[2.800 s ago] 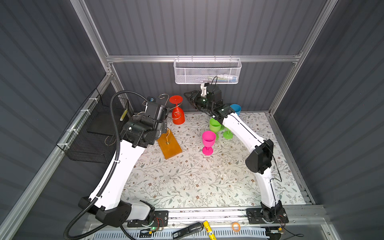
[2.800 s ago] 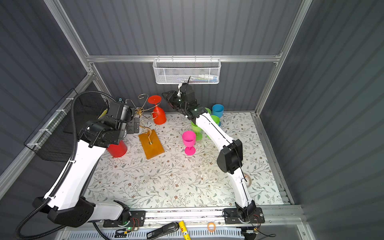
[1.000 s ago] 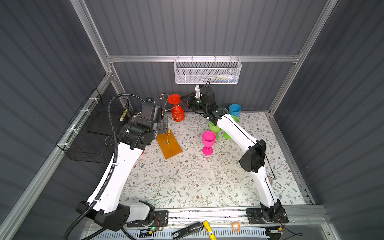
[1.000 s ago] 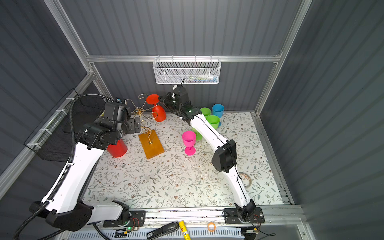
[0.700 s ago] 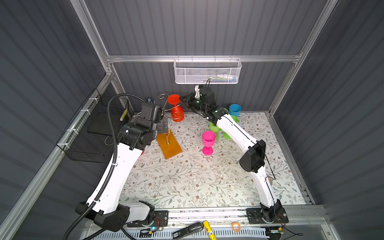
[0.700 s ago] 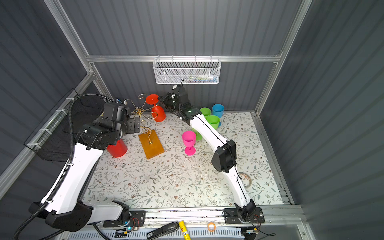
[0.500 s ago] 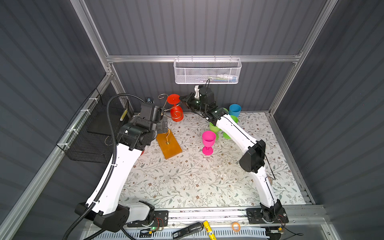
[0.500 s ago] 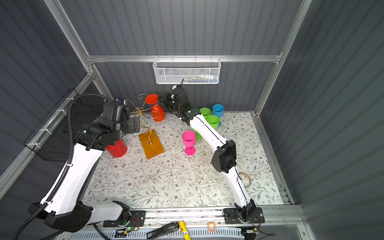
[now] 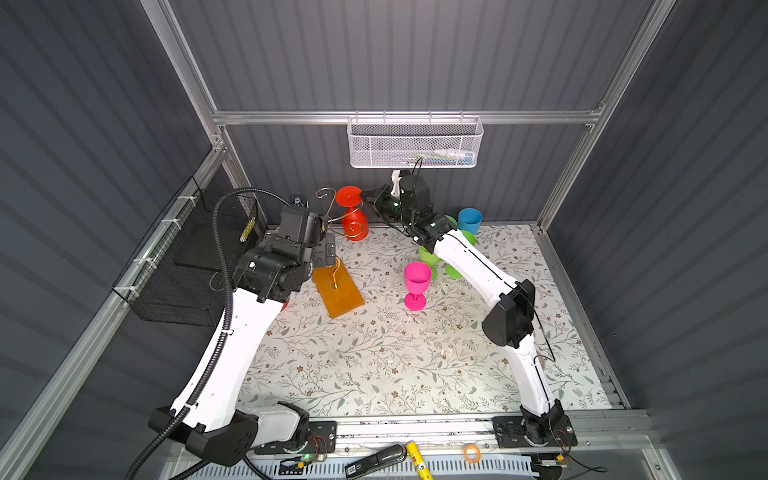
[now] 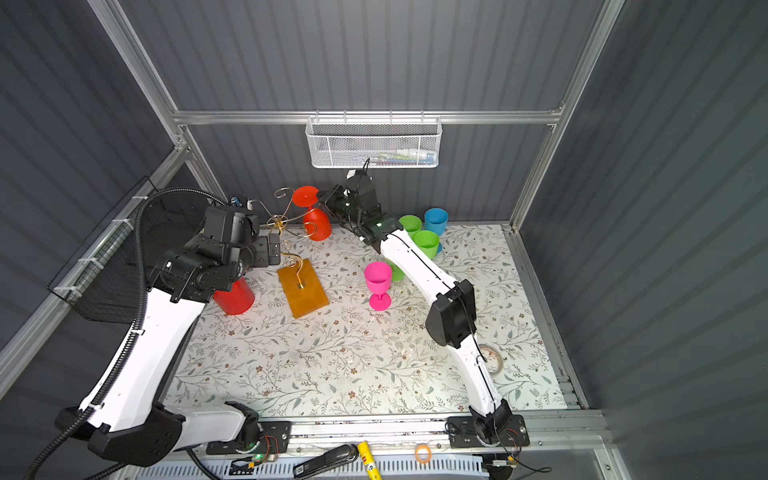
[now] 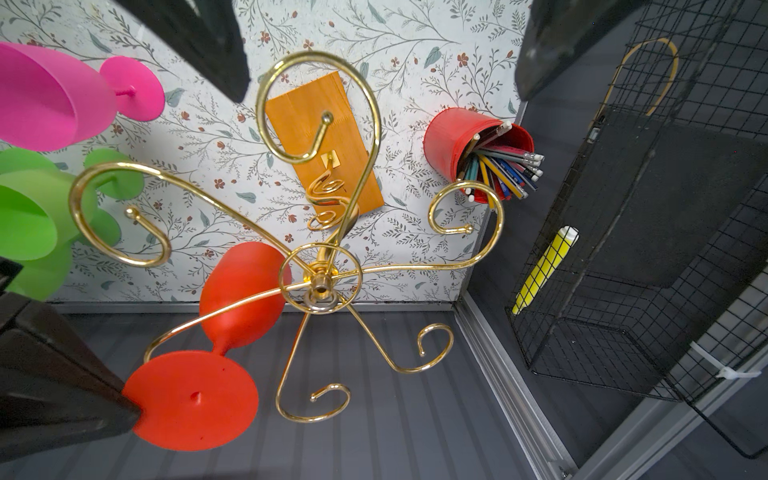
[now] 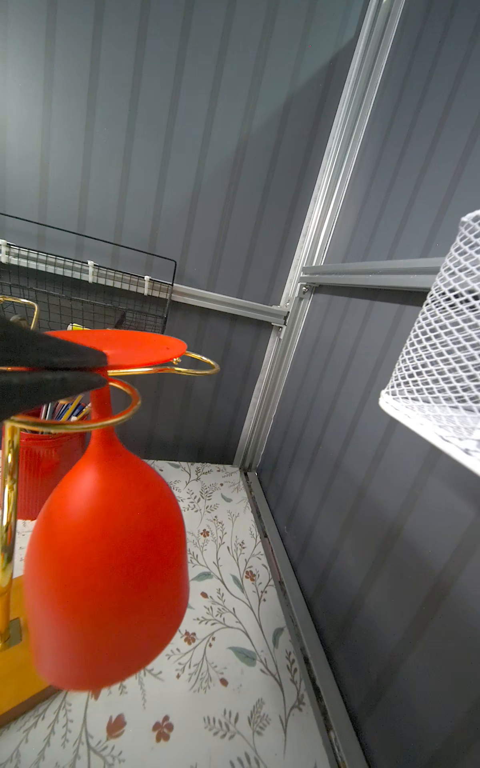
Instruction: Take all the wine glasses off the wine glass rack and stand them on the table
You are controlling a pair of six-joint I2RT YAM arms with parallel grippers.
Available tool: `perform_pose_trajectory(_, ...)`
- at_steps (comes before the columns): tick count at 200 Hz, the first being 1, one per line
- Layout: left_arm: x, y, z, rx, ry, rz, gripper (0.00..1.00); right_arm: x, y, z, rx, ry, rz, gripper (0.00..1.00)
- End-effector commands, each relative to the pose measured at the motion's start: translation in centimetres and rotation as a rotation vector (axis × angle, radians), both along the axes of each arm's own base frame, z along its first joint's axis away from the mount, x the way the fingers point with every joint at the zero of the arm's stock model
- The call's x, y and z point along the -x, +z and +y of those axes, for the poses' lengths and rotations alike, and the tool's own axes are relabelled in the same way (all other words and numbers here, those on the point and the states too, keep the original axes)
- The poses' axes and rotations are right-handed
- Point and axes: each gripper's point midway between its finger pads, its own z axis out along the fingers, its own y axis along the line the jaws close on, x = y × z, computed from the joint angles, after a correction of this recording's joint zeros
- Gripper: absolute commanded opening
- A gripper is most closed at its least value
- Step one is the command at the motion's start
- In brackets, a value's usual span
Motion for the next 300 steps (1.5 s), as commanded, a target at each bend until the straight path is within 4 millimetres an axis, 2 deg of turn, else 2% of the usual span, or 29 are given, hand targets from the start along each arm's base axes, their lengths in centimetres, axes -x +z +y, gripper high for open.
perform_pose_trajectory(1,0.4,0.4,0.3,0.021,0.003,-0.016,1.0,0.6,4.1,-1.5,-0.043,-0.033,-0.086,0.0)
perform_pose_trajectory(91,0.6,0.6,0.1,0.04,-0.005,-0.021,1.0,1.1,4.1,-3.9,-0.042,-0.064,-0.093,0.0)
perform_pose_trajectory(148,0.6,0.8,0.0,0.048,-0.01,-0.027,1.0,2.5,3.1,-4.1,-0.011,-0.048,-0.094,0.0)
perform_pose_trajectory(218,0.9,0.8,0.1,0.053,-0.012,-0.031,1.0,3.7,2.6,-1.9,0.005,0.0,-0.095,0.0)
perform_pose_trajectory(260,1.0,0.9,0.1,0.055,-0.013,-0.033,1.0,3.5,2.5,-0.1,0.014,0.026,-0.092,0.0)
perform_pose_trajectory(300,1.0,0.9,0.1,0.052,-0.017,-0.033,1.0,2.9,2.3,0.7,0.012,0.026,-0.089,0.0)
